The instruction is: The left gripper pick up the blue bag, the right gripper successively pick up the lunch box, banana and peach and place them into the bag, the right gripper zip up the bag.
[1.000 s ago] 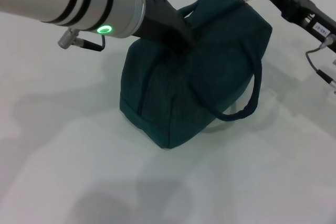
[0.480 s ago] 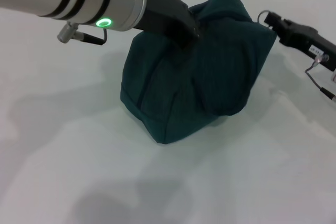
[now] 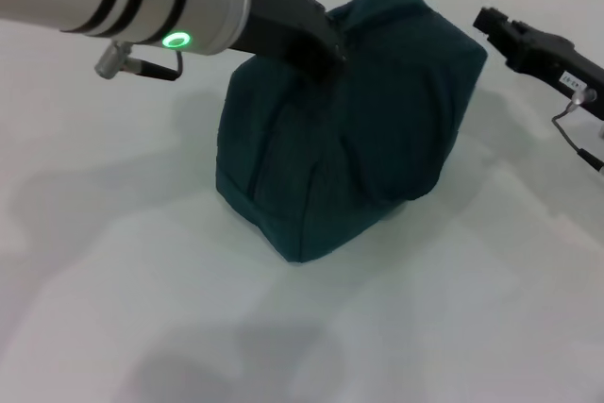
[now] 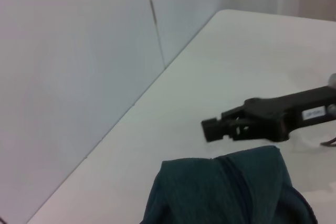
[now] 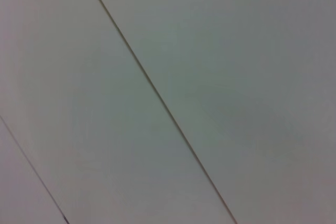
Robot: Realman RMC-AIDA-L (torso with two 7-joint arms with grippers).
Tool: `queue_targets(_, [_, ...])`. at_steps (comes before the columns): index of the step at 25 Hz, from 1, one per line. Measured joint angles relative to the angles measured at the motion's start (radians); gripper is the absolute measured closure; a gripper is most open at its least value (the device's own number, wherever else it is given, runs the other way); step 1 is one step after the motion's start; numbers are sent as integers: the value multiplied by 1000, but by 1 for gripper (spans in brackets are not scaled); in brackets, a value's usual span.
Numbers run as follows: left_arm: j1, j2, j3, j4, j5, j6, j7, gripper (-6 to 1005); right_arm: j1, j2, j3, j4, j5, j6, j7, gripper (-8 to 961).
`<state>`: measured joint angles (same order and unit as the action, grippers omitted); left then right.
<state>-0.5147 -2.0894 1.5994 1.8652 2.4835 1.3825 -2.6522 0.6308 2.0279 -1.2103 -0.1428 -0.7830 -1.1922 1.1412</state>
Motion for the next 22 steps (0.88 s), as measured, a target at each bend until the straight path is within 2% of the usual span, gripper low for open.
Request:
queue_targets(7, [6,0,-15,-16,-8,-16,-4,940,-67,-3,2,-48,27,-46,-4,787])
queue_targets(9, [16,-1,-14,-16,-13,-34,-8,922,-79,-6,3,-52,36,-55,-6,558])
queue_targets(11, [37,-2,-13,-15,-35,-73,-3,905,-91,-9,3,-56,44,-70,-8,524])
queue_targets(13, [61,-1,-20,-14,-82,-121,17,821,-105,-12,3,-67,46,-86,-8,490])
queue_targets(18, [158,-1,-90,-35,-318,-251,153,615,-164,-16,7,-149,48,-143,-9,404])
queue_targets(20, [196,-1,-138,-79,-484,-285,257,535,-184,-21,18,-170,48,-193,-9,370])
queue_targets(21, [212,-1,-177,-139,-628,-292,350,495,-192,-24,25,-177,47,-221,-9,353])
queue_targets(22, [218,-1,-196,-175,-697,-291,401,456,-208,-31,34,-186,45,-270,-10,309])
